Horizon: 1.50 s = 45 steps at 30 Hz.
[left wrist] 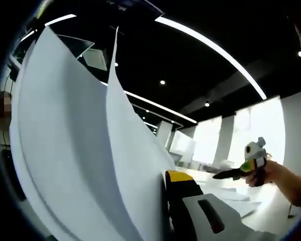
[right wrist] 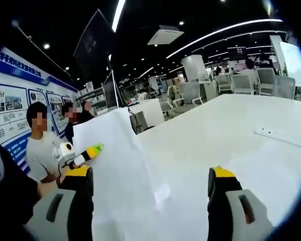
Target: Organize the stack of printing papers by aligning and flattening the scattered papers on the table
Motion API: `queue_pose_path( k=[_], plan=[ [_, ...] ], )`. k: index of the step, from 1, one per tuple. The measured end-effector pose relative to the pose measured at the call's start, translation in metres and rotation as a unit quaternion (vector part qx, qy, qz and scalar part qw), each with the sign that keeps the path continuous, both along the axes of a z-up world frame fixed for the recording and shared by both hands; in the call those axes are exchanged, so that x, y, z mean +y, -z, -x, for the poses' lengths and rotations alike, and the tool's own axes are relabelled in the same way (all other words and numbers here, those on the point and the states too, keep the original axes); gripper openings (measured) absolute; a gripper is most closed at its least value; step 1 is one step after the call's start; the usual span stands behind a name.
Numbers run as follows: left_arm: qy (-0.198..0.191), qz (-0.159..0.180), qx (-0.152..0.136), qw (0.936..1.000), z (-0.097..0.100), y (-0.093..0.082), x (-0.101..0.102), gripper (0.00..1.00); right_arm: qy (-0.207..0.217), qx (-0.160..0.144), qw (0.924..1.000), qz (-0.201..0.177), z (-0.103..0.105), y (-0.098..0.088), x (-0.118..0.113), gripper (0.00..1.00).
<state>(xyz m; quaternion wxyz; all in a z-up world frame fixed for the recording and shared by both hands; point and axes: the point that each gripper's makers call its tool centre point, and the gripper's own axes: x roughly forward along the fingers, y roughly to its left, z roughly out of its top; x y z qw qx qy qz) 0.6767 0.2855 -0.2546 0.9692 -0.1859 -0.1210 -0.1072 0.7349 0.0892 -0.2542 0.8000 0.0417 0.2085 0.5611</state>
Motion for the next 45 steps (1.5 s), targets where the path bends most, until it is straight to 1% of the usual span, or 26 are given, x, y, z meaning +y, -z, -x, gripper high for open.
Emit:
queue_pose_path(
  k=[7,10,13,17,22,35,41,45],
  plan=[
    [0.002,0.001,-0.003,1.0000,0.001,-0.001,0.000,0.10,-0.004,-0.004,1.0000,0.003,0.005,-0.001,-0.002,0.90],
    [0.001,0.001,-0.003,1.0000,0.001,-0.001,0.000,0.10,-0.007,-0.003,0.9999,-0.014,0.008,-0.005,-0.004,0.90],
    [0.002,0.001,-0.004,1.0000,0.001,-0.001,0.000,0.10,-0.008,0.001,0.9998,-0.019,0.010,-0.005,-0.006,0.90],
    [0.002,0.002,-0.004,1.0000,0.001,-0.001,0.001,0.10,-0.001,-0.004,1.0000,-0.009,0.011,-0.001,-0.011,0.90],
    [0.001,0.002,-0.004,1.0000,0.001,-0.001,0.000,0.10,0.005,-0.002,1.0000,-0.007,0.010,0.002,-0.016,0.90],
    [-0.003,0.005,-0.006,1.0000,0.002,-0.002,0.002,0.10,0.007,-0.006,0.9999,-0.009,0.014,0.000,-0.024,0.90],
    [-0.003,0.005,-0.005,1.0000,0.002,-0.002,0.003,0.10,0.018,-0.006,0.9997,-0.013,0.009,-0.001,-0.033,0.90],
    [-0.003,0.005,-0.005,1.0000,0.002,-0.001,0.003,0.10,0.026,-0.007,0.9996,-0.008,0.006,0.001,-0.038,0.90]
  ],
)
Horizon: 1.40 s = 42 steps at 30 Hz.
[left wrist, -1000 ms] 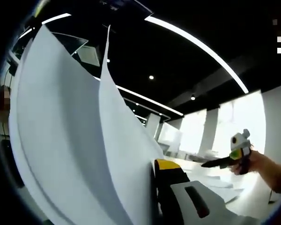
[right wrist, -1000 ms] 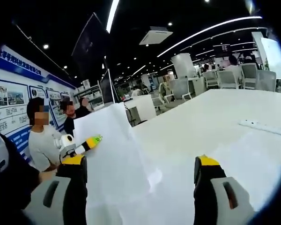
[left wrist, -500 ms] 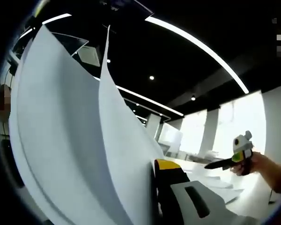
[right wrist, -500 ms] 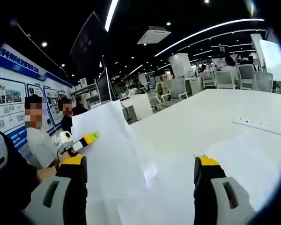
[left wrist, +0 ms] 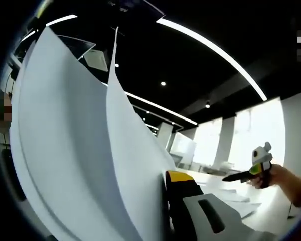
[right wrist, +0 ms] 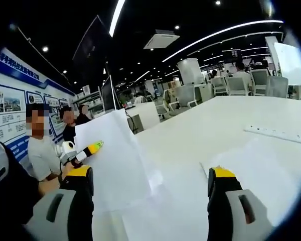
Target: Organize the stack of printing papers by aligning and flattening the scattered papers on the table
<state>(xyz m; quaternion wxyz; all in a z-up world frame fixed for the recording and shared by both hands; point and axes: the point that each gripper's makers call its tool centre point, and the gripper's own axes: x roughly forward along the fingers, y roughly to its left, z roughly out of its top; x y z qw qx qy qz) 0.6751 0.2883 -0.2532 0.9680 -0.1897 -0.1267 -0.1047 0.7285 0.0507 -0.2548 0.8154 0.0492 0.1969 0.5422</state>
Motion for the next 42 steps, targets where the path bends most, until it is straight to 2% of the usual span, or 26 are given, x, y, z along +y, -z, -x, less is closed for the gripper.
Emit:
queue_pose_path(
  k=[27,42],
  plan=[
    [0.000,0.000,0.000,1.0000,0.001,0.000,-0.001,0.10,0.003,0.001,1.0000,-0.006,0.000,0.000,-0.008,0.90],
    [0.000,0.002,0.000,1.0000,0.001,0.000,0.000,0.10,0.015,0.010,0.9998,0.008,0.002,0.016,-0.020,0.90]
  ],
)
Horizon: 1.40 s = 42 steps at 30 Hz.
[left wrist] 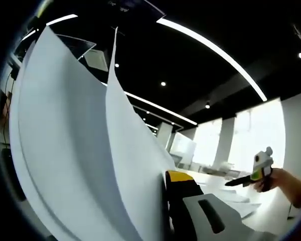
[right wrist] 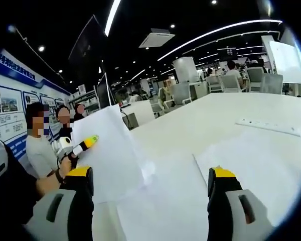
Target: Organize the stack of printing papers by aligning and flattening the scattered papers on the table
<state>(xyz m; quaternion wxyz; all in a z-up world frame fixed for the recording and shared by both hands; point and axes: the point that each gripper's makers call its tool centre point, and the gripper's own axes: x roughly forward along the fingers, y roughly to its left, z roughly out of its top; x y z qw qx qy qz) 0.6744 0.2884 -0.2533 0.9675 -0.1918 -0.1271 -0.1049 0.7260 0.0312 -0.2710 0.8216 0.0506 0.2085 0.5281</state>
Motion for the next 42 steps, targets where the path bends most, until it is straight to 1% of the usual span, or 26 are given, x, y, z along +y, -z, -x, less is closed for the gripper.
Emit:
queue_pose_path(
  k=[6,10,18,31,37,42],
  plan=[
    [0.000,-0.001,0.000,1.0000,0.000,0.000,0.000,0.10,0.001,0.000,1.0000,0.001,0.000,0.001,-0.001,0.90],
    [0.000,0.000,-0.001,1.0000,0.000,0.000,0.000,0.10,0.003,-0.002,1.0000,-0.004,0.000,-0.004,-0.001,0.90],
    [-0.001,0.002,-0.004,1.0000,0.001,-0.001,0.002,0.10,0.000,0.001,1.0000,-0.002,0.001,-0.001,0.000,0.90],
    [-0.001,0.002,-0.003,1.0000,0.001,-0.001,0.000,0.10,0.016,0.003,0.9999,0.001,0.001,0.004,-0.017,0.90],
    [-0.001,0.003,-0.003,1.0000,0.000,-0.001,0.001,0.10,0.025,0.003,0.9997,-0.004,0.001,0.003,-0.023,0.90],
    [0.000,0.004,-0.003,1.0000,0.000,-0.001,0.001,0.10,0.029,0.001,0.9996,0.001,0.002,0.004,-0.028,0.90]
  ],
)
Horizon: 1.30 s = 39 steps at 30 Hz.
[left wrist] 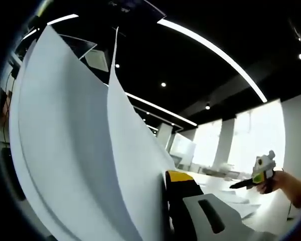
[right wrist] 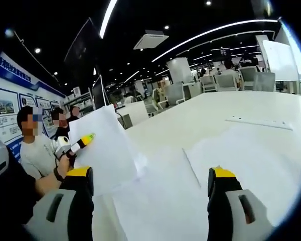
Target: Organize the stack of printing papers by aligning and flattening the scattered papers on the table
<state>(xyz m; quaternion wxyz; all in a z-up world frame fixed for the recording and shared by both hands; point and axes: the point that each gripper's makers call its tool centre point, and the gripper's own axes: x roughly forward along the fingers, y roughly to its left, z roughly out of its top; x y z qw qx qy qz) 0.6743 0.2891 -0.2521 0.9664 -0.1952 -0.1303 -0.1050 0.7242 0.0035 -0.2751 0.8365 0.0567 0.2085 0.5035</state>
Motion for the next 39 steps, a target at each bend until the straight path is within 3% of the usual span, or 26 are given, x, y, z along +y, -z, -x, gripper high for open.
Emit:
queue_pose_path(
  k=[39],
  plan=[
    [-0.001,0.000,-0.001,1.0000,0.000,0.000,0.002,0.10,0.017,0.000,0.9998,0.008,0.004,0.003,-0.019,0.90]
  ],
)
